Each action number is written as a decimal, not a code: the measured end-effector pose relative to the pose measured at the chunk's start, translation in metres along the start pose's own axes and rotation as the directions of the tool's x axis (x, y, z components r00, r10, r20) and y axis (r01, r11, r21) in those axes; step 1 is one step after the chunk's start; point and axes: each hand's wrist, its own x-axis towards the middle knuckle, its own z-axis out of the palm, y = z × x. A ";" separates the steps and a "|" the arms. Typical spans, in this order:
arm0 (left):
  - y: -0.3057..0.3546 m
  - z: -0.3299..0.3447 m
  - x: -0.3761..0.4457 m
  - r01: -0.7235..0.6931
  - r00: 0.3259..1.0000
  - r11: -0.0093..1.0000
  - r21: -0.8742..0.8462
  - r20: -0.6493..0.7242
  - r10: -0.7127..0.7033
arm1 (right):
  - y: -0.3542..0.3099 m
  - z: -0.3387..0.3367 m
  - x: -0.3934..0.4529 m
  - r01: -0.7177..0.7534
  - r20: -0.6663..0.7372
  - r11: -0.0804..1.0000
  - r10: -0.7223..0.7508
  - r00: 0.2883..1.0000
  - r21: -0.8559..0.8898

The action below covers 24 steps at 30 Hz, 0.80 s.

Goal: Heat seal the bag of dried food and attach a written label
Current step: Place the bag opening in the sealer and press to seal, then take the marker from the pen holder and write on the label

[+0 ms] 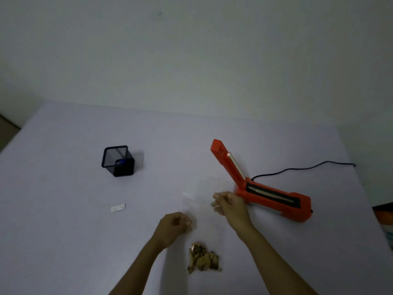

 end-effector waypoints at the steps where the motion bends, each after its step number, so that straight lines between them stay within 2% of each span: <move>1: -0.002 -0.010 0.006 -0.008 1.000 0.999 0.032 -0.029 0.009 | 0.000 0.012 0.006 0.001 -0.001 1.000 -0.001 1.000 -0.017; 5: -0.008 -0.037 0.021 -0.006 0.991 0.997 0.078 -0.135 0.016 | 0.005 0.049 0.013 0.047 -0.114 0.952 -0.085 0.990 -0.304; 8: -0.024 -0.041 0.024 -0.077 0.964 0.945 0.318 -0.218 0.152 | 0.010 0.068 -0.009 0.162 -0.172 0.834 -0.292 0.941 -0.528; 10: -0.034 -0.040 0.019 -0.163 0.932 0.857 0.490 -0.210 0.297 | 0.017 0.077 -0.025 0.218 -0.210 0.754 -0.428 0.879 -0.620; 13: -0.049 -0.042 0.020 -0.368 0.854 0.617 0.696 -0.010 0.521 | 0.037 0.085 -0.038 0.222 -0.238 0.670 -0.523 0.818 -0.709; 15: -0.056 -0.043 0.023 -0.438 0.829 0.472 0.765 0.141 0.542 | 0.053 0.087 -0.040 0.217 -0.161 0.590 -0.521 0.838 -0.778; 18: -0.062 -0.046 0.028 -0.456 0.841 0.360 0.814 0.263 0.472 | 0.072 0.088 -0.031 0.197 -0.041 0.500 -0.425 0.904 -0.844; 24: -0.067 -0.055 0.034 -0.460 0.857 0.267 0.847 0.345 0.383 | 0.090 0.090 -0.015 0.098 0.002 0.401 -0.232 0.973 -0.911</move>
